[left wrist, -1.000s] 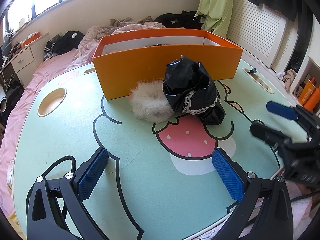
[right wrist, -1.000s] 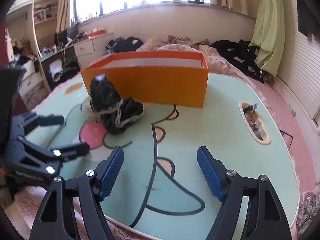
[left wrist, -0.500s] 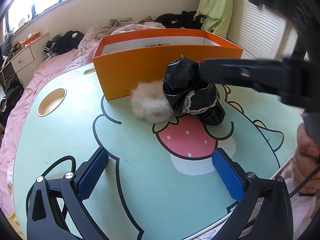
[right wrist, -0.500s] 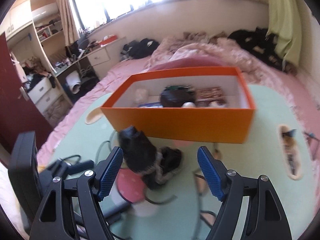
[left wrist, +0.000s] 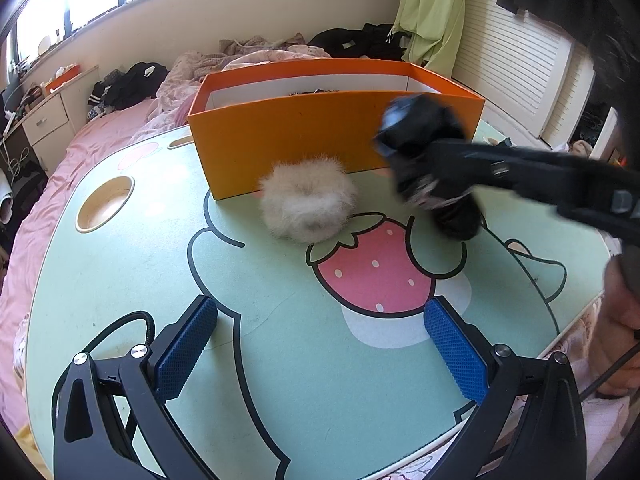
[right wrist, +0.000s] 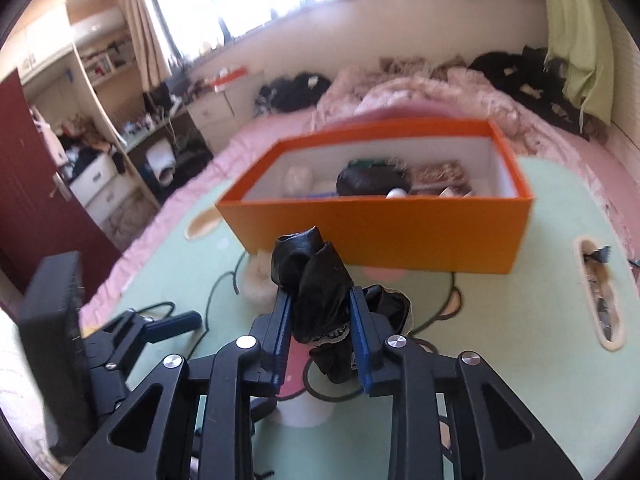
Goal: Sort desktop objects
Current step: 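Grasp the black lace-trimmed bag with the right gripper, then grasp the white fluffy pompom with the left gripper while the right holds the black bag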
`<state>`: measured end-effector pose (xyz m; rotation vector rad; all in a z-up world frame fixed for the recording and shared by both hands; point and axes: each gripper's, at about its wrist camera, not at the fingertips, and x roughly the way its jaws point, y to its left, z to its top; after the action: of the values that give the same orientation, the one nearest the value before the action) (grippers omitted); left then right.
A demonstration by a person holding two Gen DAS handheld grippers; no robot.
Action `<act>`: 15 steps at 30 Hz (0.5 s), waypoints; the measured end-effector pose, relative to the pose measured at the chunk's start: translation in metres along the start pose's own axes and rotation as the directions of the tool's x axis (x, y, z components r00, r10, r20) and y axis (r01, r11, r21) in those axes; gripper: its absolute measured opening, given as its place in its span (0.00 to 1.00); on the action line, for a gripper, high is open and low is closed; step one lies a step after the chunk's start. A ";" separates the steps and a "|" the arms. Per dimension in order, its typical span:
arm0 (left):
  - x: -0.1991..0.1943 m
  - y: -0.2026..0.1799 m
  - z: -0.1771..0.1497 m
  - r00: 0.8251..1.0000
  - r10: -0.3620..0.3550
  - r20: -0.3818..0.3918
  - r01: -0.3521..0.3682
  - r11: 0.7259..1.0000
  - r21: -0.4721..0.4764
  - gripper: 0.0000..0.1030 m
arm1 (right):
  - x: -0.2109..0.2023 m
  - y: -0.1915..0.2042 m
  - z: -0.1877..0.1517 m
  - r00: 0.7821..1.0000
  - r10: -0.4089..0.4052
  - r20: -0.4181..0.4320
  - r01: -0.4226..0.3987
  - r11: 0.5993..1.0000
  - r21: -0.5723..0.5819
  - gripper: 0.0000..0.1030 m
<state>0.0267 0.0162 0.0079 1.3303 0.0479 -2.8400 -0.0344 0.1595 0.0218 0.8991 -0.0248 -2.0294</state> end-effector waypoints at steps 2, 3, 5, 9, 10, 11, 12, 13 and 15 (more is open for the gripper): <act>-0.004 0.002 0.002 1.000 -0.003 0.014 0.004 1.000 -0.013 1.00 | -0.015 -0.006 -0.002 0.999 -0.007 0.043 0.006 1.000 0.014 0.25; -0.005 0.003 0.003 1.000 -0.002 0.019 0.003 1.000 -0.016 1.00 | -0.022 -0.009 -0.002 0.998 -0.010 0.066 0.009 1.000 0.024 0.25; -0.008 0.004 0.007 1.000 0.005 0.030 -0.004 1.000 -0.014 1.00 | -0.037 -0.015 -0.001 0.994 -0.024 0.106 0.020 0.999 0.046 0.25; -0.007 0.003 0.025 0.999 0.015 0.047 -0.015 1.000 0.000 1.00 | -0.056 -0.027 0.001 0.987 -0.058 0.147 0.047 0.996 0.078 0.25; -0.004 0.003 0.030 0.999 0.013 0.041 -0.013 1.000 -0.001 1.00 | -0.059 -0.029 0.002 0.987 -0.061 0.151 0.049 0.995 0.083 0.25; 0.000 0.003 0.035 0.999 0.011 0.034 -0.011 1.000 -0.003 0.99 | -0.061 -0.031 0.001 0.987 -0.060 0.151 0.047 0.995 0.087 0.25; 0.004 0.004 0.041 1.000 0.007 0.030 -0.007 1.000 -0.004 0.96 | -0.061 -0.031 0.001 0.987 -0.057 0.147 0.044 0.995 0.090 0.25; 0.007 0.004 0.046 1.000 0.000 0.027 0.000 1.000 -0.004 0.94 | -0.061 -0.032 0.000 0.988 -0.056 0.145 0.043 0.995 0.092 0.25; 0.017 0.002 0.056 1.000 -0.012 0.005 0.012 1.000 -0.009 0.83 | -0.057 -0.031 -0.001 0.990 -0.051 0.133 0.039 0.995 0.092 0.25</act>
<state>-0.0271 0.0125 0.0304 1.3263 0.0681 -2.8488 -0.0368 0.2209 0.0435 0.8216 -0.1725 -2.1428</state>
